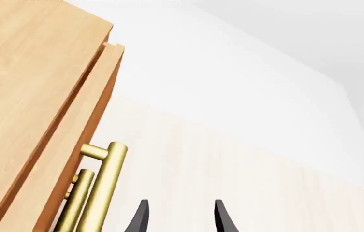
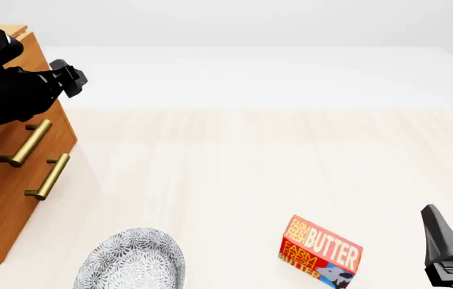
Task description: Put the chocolate pudding in the top drawer of the cabinet and close it.
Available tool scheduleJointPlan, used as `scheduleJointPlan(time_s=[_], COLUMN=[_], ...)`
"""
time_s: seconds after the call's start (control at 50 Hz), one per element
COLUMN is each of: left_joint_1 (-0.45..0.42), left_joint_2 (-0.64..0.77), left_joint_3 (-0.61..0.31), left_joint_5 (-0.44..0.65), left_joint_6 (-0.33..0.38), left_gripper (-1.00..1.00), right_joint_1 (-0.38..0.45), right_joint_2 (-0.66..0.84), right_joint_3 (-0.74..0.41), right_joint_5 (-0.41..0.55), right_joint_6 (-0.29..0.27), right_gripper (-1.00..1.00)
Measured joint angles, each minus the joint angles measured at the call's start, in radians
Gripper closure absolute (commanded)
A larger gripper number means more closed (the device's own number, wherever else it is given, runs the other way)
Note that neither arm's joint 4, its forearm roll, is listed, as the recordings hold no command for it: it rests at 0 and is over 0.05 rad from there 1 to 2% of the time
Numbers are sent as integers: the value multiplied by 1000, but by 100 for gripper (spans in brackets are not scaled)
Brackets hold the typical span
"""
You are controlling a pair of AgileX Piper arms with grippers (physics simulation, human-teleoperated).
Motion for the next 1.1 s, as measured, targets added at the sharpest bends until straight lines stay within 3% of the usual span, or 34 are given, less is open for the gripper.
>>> scheduleJointPlan(time_s=[0.82,1.1], left_joint_1=[121,124], left_joint_2=[-55,-77], left_joint_3=[52,68], left_joint_5=[2,-9], left_joint_6=[61,70], left_gripper=[-100,-100], right_joint_1=[2,1], right_joint_2=[0,0], right_joint_3=[0,0], right_joint_5=[0,0], right_joint_6=[0,0], right_gripper=[-100,-100])
